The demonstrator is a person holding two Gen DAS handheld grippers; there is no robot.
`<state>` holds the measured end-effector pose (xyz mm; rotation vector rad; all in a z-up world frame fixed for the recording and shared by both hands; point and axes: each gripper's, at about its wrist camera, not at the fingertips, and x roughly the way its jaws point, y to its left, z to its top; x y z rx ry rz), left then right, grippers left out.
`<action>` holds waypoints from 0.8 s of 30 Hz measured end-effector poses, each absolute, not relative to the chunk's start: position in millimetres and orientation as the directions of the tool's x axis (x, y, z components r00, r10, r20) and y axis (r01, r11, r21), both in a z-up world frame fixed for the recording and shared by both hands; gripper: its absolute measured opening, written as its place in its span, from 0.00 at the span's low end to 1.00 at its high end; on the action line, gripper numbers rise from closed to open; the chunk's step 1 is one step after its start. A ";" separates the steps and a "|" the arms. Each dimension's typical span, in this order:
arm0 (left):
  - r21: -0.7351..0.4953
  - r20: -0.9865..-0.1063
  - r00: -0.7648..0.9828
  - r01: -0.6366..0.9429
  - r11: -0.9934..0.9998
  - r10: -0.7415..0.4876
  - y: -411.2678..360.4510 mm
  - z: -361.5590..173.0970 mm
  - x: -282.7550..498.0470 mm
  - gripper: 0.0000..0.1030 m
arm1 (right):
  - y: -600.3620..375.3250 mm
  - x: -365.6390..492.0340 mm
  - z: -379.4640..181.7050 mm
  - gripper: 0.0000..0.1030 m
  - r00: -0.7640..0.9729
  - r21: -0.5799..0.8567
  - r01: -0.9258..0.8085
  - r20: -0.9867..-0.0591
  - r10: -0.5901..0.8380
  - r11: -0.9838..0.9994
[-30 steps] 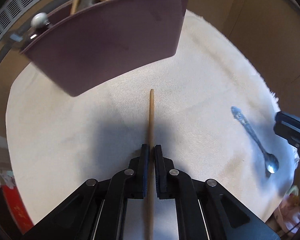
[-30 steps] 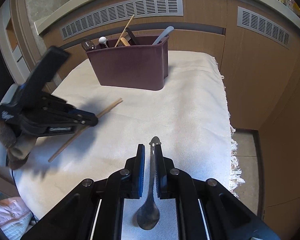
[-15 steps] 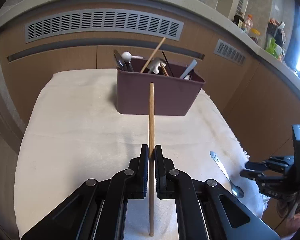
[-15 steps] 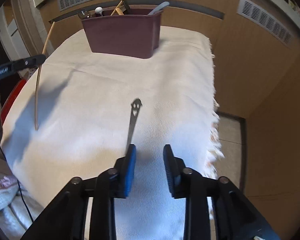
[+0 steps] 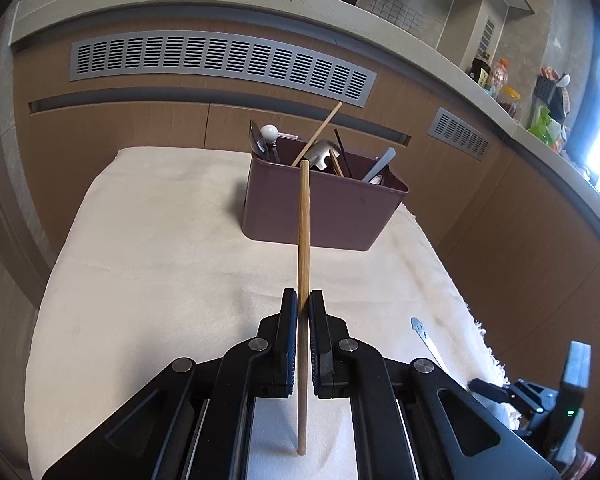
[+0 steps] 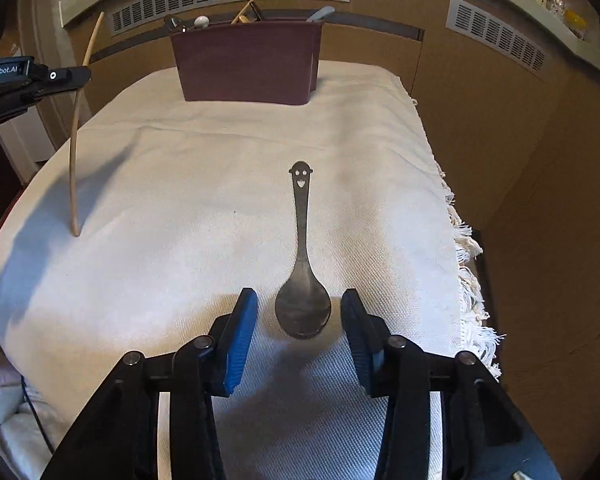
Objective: Organize utensils
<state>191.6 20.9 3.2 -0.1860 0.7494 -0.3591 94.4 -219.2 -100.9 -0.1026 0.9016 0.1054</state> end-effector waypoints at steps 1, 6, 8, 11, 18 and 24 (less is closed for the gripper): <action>-0.292 -0.630 0.676 0.250 0.923 -0.382 21.2 3.2 190.3 0.06 | -215.7 93.5 -99.6 0.25 0.618 -0.059 -0.146 -0.785 0.044 0.988; -0.297 -0.615 0.687 0.252 0.921 -0.386 23.1 10.6 183.1 0.06 | -211.5 89.1 -67.6 0.25 0.693 -0.154 -0.144 -0.721 -0.011 0.978; -0.296 -0.603 0.698 0.254 0.921 -0.386 23.5 16.1 180.6 0.06 | -212.5 90.0 -44.0 0.25 0.751 -0.190 -0.120 -0.660 -0.036 0.974; -0.288 -0.583 0.714 0.263 0.921 -0.387 23.2 26.1 177.7 0.06 | -213.8 98.2 -11.5 0.25 0.818 -0.231 -0.071 -0.570 -0.076 0.970; -0.263 -0.553 0.735 0.293 0.919 -0.393 20.2 45.1 175.3 0.06 | -219.7 124.1 40.4 0.25 0.856 -0.127 -0.083 -0.517 0.005 0.988; -0.256 -0.613 0.713 0.228 0.939 -0.340 31.1 34.9 197.0 0.08 | -222.2 135.8 39.6 0.25 0.828 -0.091 -0.122 -0.558 0.051 0.988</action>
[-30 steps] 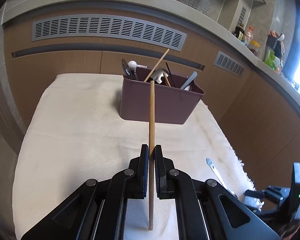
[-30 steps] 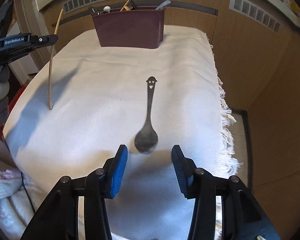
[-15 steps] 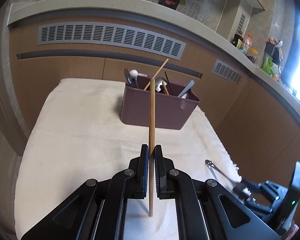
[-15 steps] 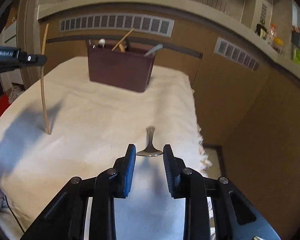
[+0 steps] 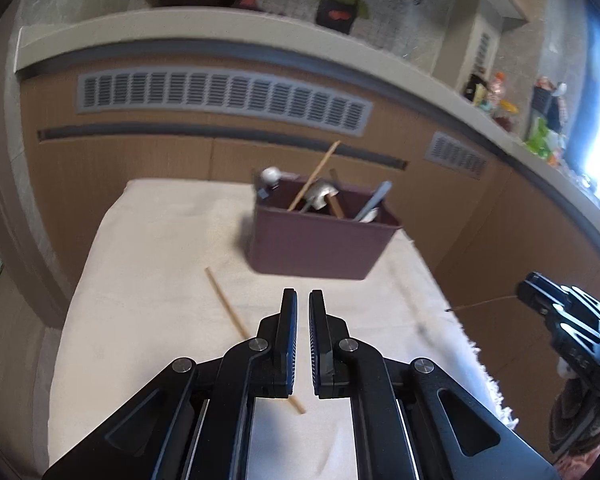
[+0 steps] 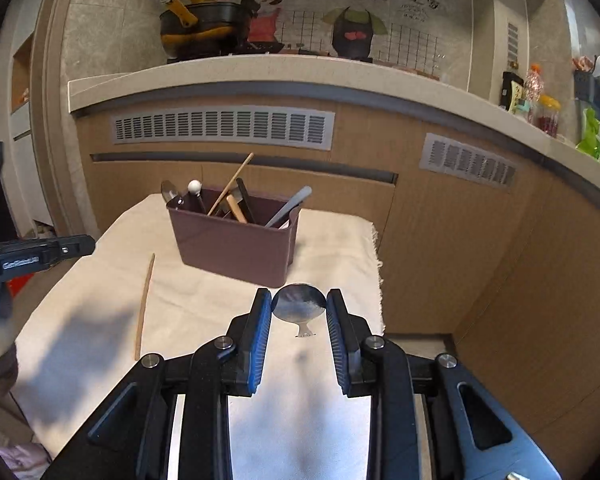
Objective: Organize utensils
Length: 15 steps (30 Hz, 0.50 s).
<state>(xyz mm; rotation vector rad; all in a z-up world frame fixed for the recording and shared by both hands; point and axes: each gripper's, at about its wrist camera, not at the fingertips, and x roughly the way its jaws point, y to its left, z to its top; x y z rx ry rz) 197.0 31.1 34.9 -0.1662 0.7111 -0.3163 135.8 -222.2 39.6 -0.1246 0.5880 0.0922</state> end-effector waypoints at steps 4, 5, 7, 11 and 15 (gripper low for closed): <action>-0.269 -0.736 0.613 0.123 0.955 -0.286 52.3 4.1 236.5 0.19 | -218.2 139.2 34.0 0.25 0.821 -0.103 -0.137 -0.568 0.055 0.985; -0.292 -0.775 0.560 0.092 0.952 -0.292 57.8 -7.3 250.0 0.24 | -216.8 139.5 32.5 0.25 0.819 -0.096 -0.141 -0.570 0.061 0.985; -0.328 -0.828 0.469 0.043 0.944 -0.309 63.8 -27.7 272.7 0.28 | -214.9 143.3 29.8 0.25 0.814 -0.086 -0.152 -0.576 0.075 0.985; -0.314 -0.900 0.326 -0.021 0.949 -0.290 54.3 -56.6 312.8 0.28 | -210.6 148.9 23.7 0.25 0.807 -0.077 -0.171 -0.583 0.095 0.982; -0.179 -0.951 0.263 -0.034 0.983 -0.164 34.2 -70.9 339.6 0.28 | -209.3 150.9 20.2 0.25 0.804 -0.079 -0.185 -0.585 0.105 0.979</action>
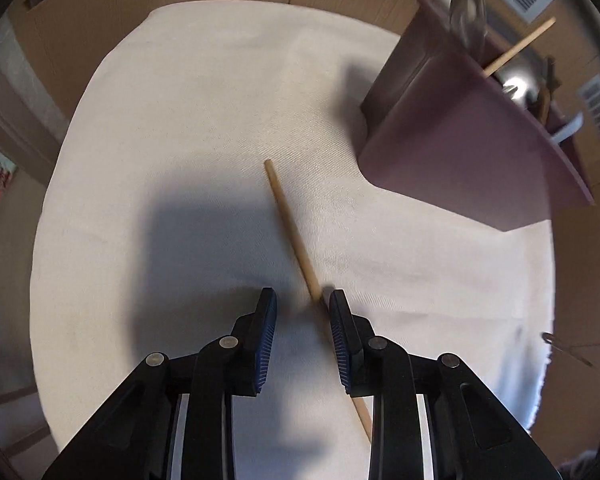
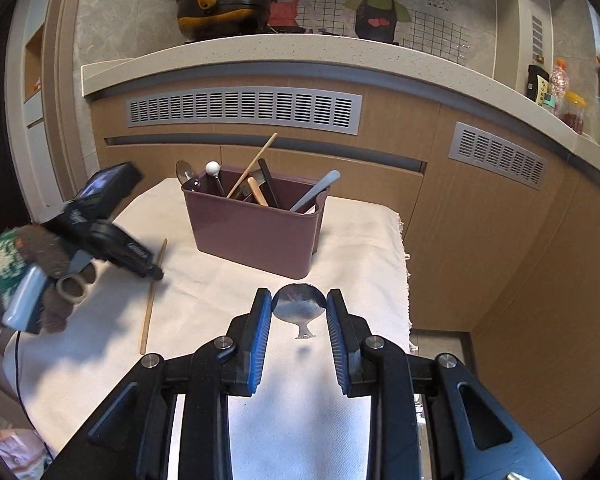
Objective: Organize utensils
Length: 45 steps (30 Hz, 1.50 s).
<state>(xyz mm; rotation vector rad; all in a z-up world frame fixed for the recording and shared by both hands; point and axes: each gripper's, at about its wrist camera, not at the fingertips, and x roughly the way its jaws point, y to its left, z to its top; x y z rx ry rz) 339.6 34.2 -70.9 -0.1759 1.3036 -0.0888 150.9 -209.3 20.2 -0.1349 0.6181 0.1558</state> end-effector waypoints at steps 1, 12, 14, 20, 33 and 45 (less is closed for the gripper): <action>-0.140 -0.955 0.267 -0.011 0.990 -0.132 25.8 -69.1 344.1 0.27 | -209.6 151.7 19.3 0.25 0.803 -0.077 -0.186 -0.587 0.107 0.980; -0.086 -0.868 0.479 0.120 0.989 -0.134 4.0 -56.3 285.9 0.07 | -214.1 149.3 25.5 0.25 0.818 -0.045 -0.184 -0.561 0.128 0.982; -0.144 -0.824 0.536 0.118 0.982 -0.185 13.3 -44.3 263.4 0.07 | -214.4 146.6 30.8 0.25 0.823 -0.037 -0.189 -0.551 0.137 0.981; -0.170 -0.762 0.610 0.137 0.976 -0.219 19.4 -18.4 235.8 0.07 | -211.2 146.2 42.4 0.25 0.825 -0.065 -0.191 -0.552 0.124 0.979; -0.007 -0.948 0.316 0.135 0.991 -0.050 -7.4 -81.1 326.0 0.14 | -209.2 151.3 30.1 0.25 0.802 -0.064 -0.195 -0.585 0.122 0.979; -0.119 -0.790 0.586 0.141 0.983 -0.180 7.4 -39.9 257.5 0.06 | -212.0 153.3 33.9 0.25 0.801 -0.037 -0.198 -0.582 0.140 0.979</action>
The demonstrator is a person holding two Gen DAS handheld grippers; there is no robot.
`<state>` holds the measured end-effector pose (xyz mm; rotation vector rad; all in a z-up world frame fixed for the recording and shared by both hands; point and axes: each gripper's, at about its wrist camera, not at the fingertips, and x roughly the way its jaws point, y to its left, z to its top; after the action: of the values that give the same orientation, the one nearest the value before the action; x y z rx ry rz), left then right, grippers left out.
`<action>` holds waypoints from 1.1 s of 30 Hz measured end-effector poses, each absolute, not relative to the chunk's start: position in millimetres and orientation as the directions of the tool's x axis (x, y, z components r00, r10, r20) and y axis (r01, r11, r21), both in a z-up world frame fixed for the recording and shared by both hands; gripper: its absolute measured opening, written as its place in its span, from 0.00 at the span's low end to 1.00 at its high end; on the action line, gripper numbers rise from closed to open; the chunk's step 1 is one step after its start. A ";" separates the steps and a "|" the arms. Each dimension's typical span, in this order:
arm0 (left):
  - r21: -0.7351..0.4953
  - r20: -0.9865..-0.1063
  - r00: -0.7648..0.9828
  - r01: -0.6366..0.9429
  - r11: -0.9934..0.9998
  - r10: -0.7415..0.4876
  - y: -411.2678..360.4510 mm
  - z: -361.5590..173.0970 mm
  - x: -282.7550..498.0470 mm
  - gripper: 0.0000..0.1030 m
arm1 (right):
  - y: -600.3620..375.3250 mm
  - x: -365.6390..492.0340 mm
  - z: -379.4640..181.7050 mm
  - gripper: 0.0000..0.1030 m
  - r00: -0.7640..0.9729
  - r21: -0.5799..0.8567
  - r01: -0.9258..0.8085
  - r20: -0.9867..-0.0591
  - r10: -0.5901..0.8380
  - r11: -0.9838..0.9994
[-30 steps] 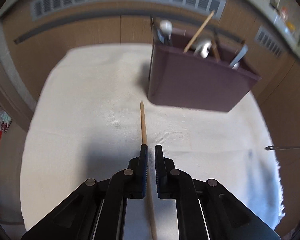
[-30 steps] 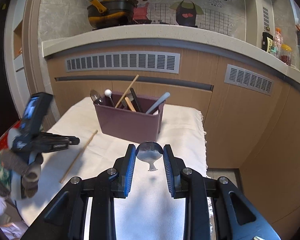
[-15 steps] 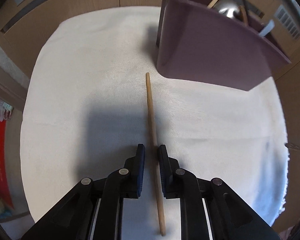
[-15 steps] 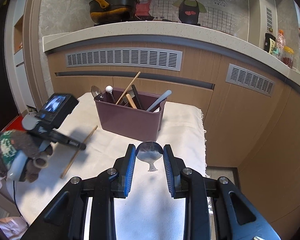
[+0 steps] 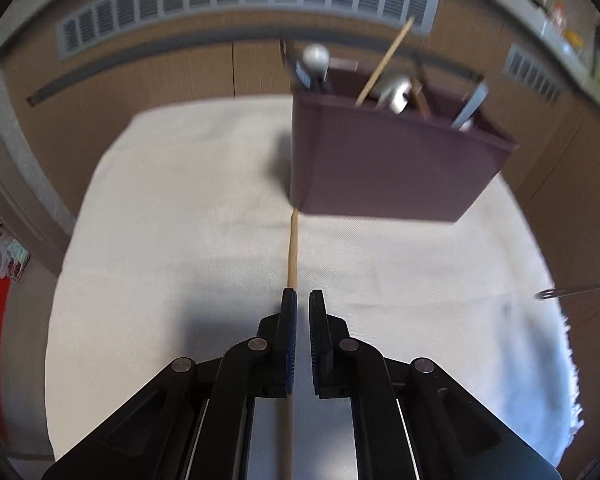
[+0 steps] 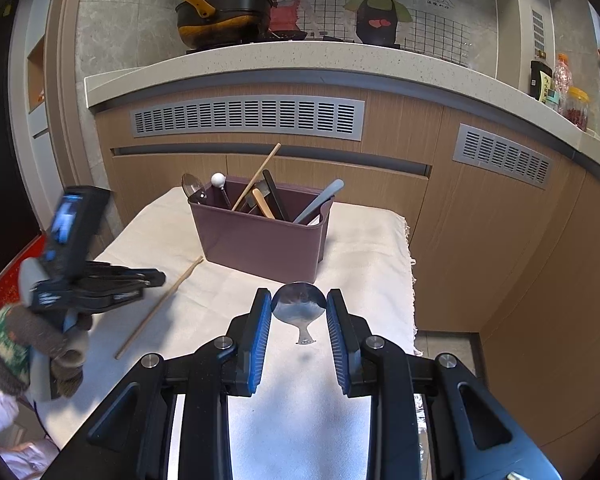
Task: Organize utensils
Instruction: 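Drop the smiley-face spoon and chopstick into the maroon holder with both tools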
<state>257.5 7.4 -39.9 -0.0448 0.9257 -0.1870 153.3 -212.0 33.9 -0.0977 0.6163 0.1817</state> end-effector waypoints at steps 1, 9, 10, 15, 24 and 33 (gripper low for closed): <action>-0.142 -0.770 0.605 0.143 0.979 -0.200 10.4 -33.0 250.9 0.06 | -211.6 153.3 34.6 0.25 0.801 -0.038 -0.198 -0.582 0.140 0.979; -0.161 -0.839 0.502 0.136 0.978 -0.208 16.8 -45.8 259.4 0.11 | -207.2 151.5 36.6 0.25 0.798 -0.058 -0.201 -0.589 0.129 0.978; -0.166 -0.853 0.477 0.135 0.977 -0.211 16.5 -53.4 264.5 0.19 | -206.5 151.4 36.5 0.25 0.798 -0.059 -0.203 -0.589 0.130 0.977; -0.124 -0.865 0.466 0.159 0.979 -0.186 6.3 -64.5 283.4 0.31 | -202.7 154.0 32.4 0.25 0.792 -0.067 -0.217 -0.596 0.135 0.974; -0.047 -0.897 0.423 0.198 0.979 -0.128 -11.6 -83.0 328.3 0.07 | -207.0 158.5 23.4 0.25 0.779 -0.061 -0.209 -0.614 0.128 0.976; -0.144 -0.829 0.507 0.214 0.966 -0.236 5.2 -55.5 283.4 0.05 | -210.9 160.3 27.6 0.25 0.784 -0.047 -0.199 -0.607 0.130 0.979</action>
<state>283.4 5.2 -55.5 -0.0240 1.0031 -0.2710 160.3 -210.9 27.6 -0.1102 0.6459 0.1777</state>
